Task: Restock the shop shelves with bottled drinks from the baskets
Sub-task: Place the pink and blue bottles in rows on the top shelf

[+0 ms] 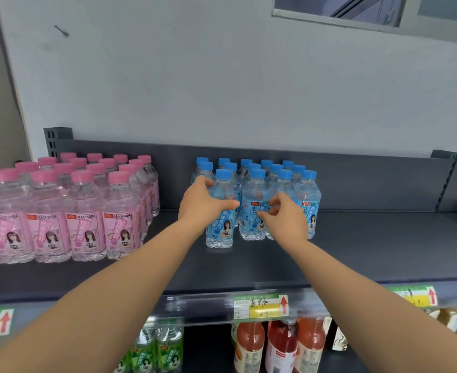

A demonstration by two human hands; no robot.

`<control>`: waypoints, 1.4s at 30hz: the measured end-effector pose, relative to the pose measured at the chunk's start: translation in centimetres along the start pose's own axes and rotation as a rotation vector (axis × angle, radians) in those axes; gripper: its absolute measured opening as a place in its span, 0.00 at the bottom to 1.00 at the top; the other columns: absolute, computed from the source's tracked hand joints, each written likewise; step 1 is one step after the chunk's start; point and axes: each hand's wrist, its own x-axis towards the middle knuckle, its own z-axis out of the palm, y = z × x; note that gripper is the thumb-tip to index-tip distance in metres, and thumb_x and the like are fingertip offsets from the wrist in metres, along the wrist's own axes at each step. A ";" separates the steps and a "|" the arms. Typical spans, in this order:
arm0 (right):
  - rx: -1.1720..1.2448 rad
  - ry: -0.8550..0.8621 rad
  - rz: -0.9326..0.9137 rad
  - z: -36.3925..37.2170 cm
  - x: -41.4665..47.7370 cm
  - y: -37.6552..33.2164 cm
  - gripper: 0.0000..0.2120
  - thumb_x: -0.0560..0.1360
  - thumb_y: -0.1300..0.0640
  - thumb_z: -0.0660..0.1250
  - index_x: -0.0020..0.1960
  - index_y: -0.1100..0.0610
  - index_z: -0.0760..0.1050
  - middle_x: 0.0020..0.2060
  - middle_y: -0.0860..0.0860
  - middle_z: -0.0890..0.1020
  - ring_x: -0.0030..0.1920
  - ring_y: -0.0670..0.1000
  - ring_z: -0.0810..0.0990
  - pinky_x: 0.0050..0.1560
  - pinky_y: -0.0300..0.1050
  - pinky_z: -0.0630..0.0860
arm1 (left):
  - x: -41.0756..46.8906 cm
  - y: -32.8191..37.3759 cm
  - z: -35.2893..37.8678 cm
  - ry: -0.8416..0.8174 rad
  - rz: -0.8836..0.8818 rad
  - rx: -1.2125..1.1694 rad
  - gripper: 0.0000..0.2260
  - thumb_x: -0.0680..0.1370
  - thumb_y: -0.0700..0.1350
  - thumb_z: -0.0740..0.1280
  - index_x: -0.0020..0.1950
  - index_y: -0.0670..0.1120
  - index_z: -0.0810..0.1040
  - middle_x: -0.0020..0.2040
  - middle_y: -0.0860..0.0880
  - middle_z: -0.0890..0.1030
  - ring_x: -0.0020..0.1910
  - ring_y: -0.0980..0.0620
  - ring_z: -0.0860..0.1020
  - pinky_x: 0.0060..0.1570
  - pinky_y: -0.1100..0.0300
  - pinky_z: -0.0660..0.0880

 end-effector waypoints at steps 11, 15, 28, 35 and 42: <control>-0.059 -0.034 0.031 -0.2 -0.1 0.9 0.13 0.72 0.49 0.72 0.54 0.52 0.76 0.41 0.45 0.79 0.44 0.48 0.79 0.42 0.42 0.73 | 1.4 -0.2 2.6 0.052 0.024 0.130 0.34 0.64 0.56 0.78 0.65 0.48 0.68 0.63 0.49 0.73 0.57 0.48 0.76 0.47 0.55 0.72; -0.077 -0.013 0.045 0.0 -0.1 0.7 0.16 0.73 0.47 0.71 0.58 0.53 0.78 0.47 0.48 0.83 0.48 0.50 0.81 0.44 0.41 0.73 | 1.4 -0.8 2.1 -0.026 -0.016 0.116 0.36 0.64 0.48 0.80 0.67 0.46 0.66 0.63 0.47 0.73 0.59 0.47 0.76 0.55 0.51 0.75; -0.083 0.013 0.056 0.2 0.1 0.2 0.15 0.74 0.48 0.71 0.56 0.55 0.81 0.48 0.50 0.85 0.47 0.50 0.82 0.42 0.40 0.73 | 0.7 -1.8 2.9 -0.066 -0.096 0.113 0.24 0.69 0.47 0.77 0.62 0.44 0.74 0.57 0.49 0.80 0.54 0.49 0.79 0.52 0.52 0.77; -0.040 0.102 0.061 -1.7 0.0 1.2 0.10 0.71 0.47 0.73 0.44 0.51 0.75 0.36 0.44 0.79 0.39 0.48 0.80 0.34 0.41 0.72 | 0.2 -1.7 2.6 -0.100 -0.074 0.142 0.22 0.69 0.45 0.77 0.61 0.46 0.74 0.56 0.49 0.80 0.52 0.51 0.79 0.47 0.57 0.74; -0.061 0.109 0.109 -2.5 0.4 2.1 0.27 0.69 0.46 0.75 0.61 0.53 0.68 0.56 0.50 0.77 0.51 0.53 0.79 0.40 0.44 0.70 | 0.0 -1.4 2.5 -0.080 -0.064 0.211 0.17 0.71 0.44 0.75 0.59 0.45 0.77 0.55 0.48 0.81 0.52 0.49 0.80 0.51 0.53 0.77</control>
